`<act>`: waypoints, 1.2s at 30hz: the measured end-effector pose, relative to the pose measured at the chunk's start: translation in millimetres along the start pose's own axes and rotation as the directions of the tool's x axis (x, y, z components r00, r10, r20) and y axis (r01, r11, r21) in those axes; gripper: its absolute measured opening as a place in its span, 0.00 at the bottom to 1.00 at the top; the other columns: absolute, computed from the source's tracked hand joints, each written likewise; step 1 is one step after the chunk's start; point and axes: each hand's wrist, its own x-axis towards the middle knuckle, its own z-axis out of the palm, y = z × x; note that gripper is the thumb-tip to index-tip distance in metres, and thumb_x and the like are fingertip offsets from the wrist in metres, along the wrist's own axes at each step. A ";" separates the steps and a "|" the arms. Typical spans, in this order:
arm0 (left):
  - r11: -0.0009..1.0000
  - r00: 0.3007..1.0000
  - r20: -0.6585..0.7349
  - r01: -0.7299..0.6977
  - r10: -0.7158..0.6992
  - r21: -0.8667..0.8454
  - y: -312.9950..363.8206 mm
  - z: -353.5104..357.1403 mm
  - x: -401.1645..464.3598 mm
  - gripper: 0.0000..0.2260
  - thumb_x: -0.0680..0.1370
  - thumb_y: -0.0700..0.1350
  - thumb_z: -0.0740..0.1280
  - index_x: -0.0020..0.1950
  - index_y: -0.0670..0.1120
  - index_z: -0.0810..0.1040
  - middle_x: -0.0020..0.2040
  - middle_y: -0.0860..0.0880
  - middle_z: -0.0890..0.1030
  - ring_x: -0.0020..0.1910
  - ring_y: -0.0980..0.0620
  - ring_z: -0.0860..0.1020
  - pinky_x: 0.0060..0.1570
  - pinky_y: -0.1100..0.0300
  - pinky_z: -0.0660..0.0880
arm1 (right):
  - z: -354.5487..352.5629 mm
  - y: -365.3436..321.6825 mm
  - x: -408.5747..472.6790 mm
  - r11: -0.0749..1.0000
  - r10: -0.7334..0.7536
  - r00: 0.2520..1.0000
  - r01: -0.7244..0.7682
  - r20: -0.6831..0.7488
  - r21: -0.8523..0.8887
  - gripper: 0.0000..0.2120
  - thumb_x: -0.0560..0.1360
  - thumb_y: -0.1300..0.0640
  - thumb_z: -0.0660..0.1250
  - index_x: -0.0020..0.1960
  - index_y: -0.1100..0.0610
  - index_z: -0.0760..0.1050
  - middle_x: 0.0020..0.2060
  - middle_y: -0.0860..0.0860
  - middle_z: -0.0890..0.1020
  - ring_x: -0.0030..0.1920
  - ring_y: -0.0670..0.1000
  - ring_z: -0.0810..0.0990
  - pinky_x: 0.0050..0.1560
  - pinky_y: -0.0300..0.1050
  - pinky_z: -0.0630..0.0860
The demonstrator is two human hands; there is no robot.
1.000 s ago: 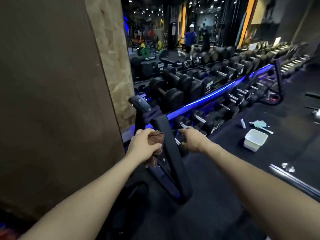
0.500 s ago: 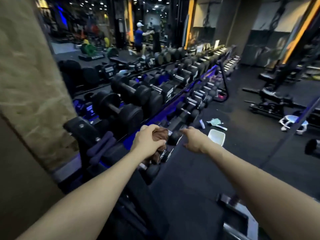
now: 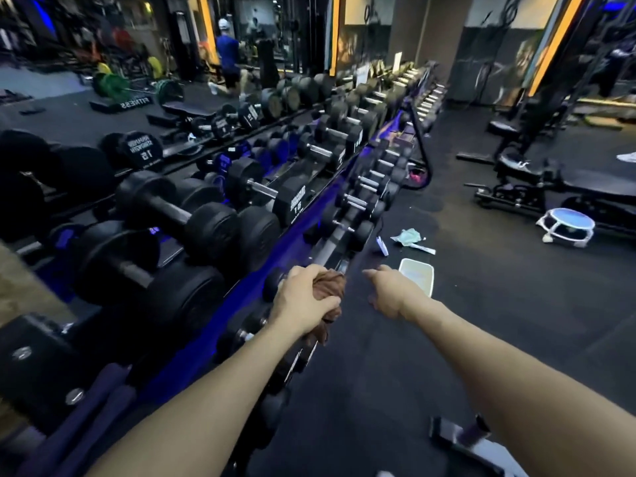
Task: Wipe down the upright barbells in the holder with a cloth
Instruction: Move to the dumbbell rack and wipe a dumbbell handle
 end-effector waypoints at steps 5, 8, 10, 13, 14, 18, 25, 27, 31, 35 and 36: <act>0.992 0.993 -0.008 0.119 -0.119 -0.040 13.7 53.8 111.5 0.22 0.69 0.47 0.75 0.62 0.51 0.76 0.57 0.47 0.74 0.57 0.47 0.75 0.58 0.62 0.67 | -13.6 72.4 94.4 0.995 -0.030 0.999 0.028 0.027 0.092 0.19 0.77 0.58 0.61 0.68 0.56 0.68 0.59 0.57 0.71 0.62 0.60 0.71 0.59 0.52 0.71; 0.964 0.973 -0.024 0.223 -0.229 -0.147 32.0 81.6 168.6 0.21 0.69 0.45 0.76 0.61 0.48 0.77 0.58 0.45 0.77 0.57 0.48 0.76 0.52 0.68 0.65 | -37.3 115.8 140.1 0.983 -0.027 0.999 0.031 -0.021 0.179 0.19 0.77 0.55 0.64 0.67 0.57 0.70 0.61 0.57 0.72 0.63 0.59 0.71 0.61 0.50 0.70; 0.942 0.958 -0.022 0.276 -0.285 -0.193 43.6 98.3 203.4 0.21 0.69 0.47 0.76 0.61 0.48 0.77 0.58 0.46 0.78 0.57 0.49 0.76 0.54 0.66 0.67 | -51.8 142.1 167.6 0.975 -0.007 0.999 0.017 -0.048 0.224 0.20 0.77 0.53 0.65 0.66 0.60 0.71 0.62 0.58 0.72 0.65 0.59 0.71 0.62 0.52 0.70; 0.942 0.954 -0.013 0.292 -0.298 -0.168 58.4 117.5 256.8 0.22 0.69 0.50 0.75 0.61 0.49 0.76 0.59 0.48 0.78 0.58 0.49 0.76 0.57 0.61 0.69 | -67.2 176.6 206.0 0.970 0.004 0.999 0.009 -0.053 0.243 0.20 0.77 0.54 0.65 0.66 0.61 0.70 0.63 0.60 0.71 0.64 0.61 0.71 0.61 0.52 0.70; 0.948 0.959 -0.016 0.277 -0.283 -0.156 63.9 122.8 276.6 0.22 0.69 0.50 0.75 0.61 0.49 0.76 0.58 0.48 0.79 0.57 0.49 0.76 0.57 0.61 0.69 | -73.6 187.9 218.5 0.969 0.013 0.999 0.000 -0.049 0.247 0.20 0.77 0.55 0.65 0.66 0.62 0.70 0.62 0.60 0.72 0.63 0.61 0.72 0.61 0.52 0.70; 0.953 0.969 0.002 0.243 -0.247 -0.179 78.1 142.1 356.5 0.21 0.70 0.47 0.75 0.61 0.47 0.77 0.56 0.49 0.79 0.52 0.53 0.76 0.50 0.66 0.67 | -97.0 229.8 277.1 0.970 0.018 0.998 -0.004 -0.057 0.241 0.10 0.76 0.57 0.65 0.55 0.59 0.74 0.51 0.58 0.75 0.55 0.59 0.73 0.51 0.47 0.68; 0.945 0.974 0.024 0.222 -0.223 -0.238 74.2 179.8 524.0 0.21 0.70 0.44 0.76 0.60 0.45 0.77 0.53 0.48 0.80 0.49 0.54 0.75 0.46 0.70 0.65 | -142.9 279.0 423.2 0.980 0.057 0.993 -0.037 -0.099 0.195 0.20 0.77 0.56 0.65 0.66 0.62 0.71 0.61 0.61 0.74 0.62 0.61 0.73 0.61 0.53 0.69; 0.942 0.969 0.023 0.243 -0.244 -0.233 72.0 184.7 565.1 0.21 0.69 0.45 0.76 0.60 0.45 0.77 0.54 0.48 0.80 0.53 0.52 0.77 0.50 0.67 0.68 | -153.2 285.1 463.1 0.982 0.041 0.997 -0.028 -0.065 0.185 0.21 0.77 0.55 0.65 0.68 0.61 0.70 0.62 0.60 0.74 0.64 0.60 0.72 0.62 0.50 0.69; 0.925 0.946 -0.009 0.314 -0.324 -0.214 78.1 192.3 640.4 0.21 0.67 0.48 0.77 0.58 0.48 0.77 0.56 0.45 0.80 0.55 0.48 0.78 0.57 0.58 0.72 | -178.9 299.3 541.4 0.983 -0.045 0.998 0.050 -0.032 0.176 0.16 0.77 0.55 0.65 0.62 0.60 0.72 0.58 0.58 0.75 0.62 0.60 0.73 0.55 0.48 0.70; 0.889 0.913 -0.045 0.382 -0.405 -0.252 86.9 207.5 701.4 0.20 0.69 0.47 0.76 0.59 0.47 0.77 0.56 0.46 0.80 0.54 0.49 0.77 0.51 0.63 0.69 | -192.1 321.5 615.5 0.969 -0.176 0.984 0.173 0.000 0.177 0.14 0.76 0.55 0.65 0.60 0.61 0.74 0.57 0.59 0.77 0.58 0.60 0.75 0.53 0.48 0.72; 0.873 0.896 -0.068 0.406 -0.438 -0.270 86.9 213.6 713.5 0.20 0.68 0.47 0.76 0.59 0.48 0.77 0.56 0.46 0.79 0.54 0.49 0.77 0.50 0.63 0.69 | -191.0 328.0 633.9 0.963 -0.210 0.978 0.205 0.009 0.177 0.10 0.76 0.55 0.65 0.53 0.60 0.74 0.53 0.59 0.78 0.54 0.59 0.76 0.48 0.47 0.70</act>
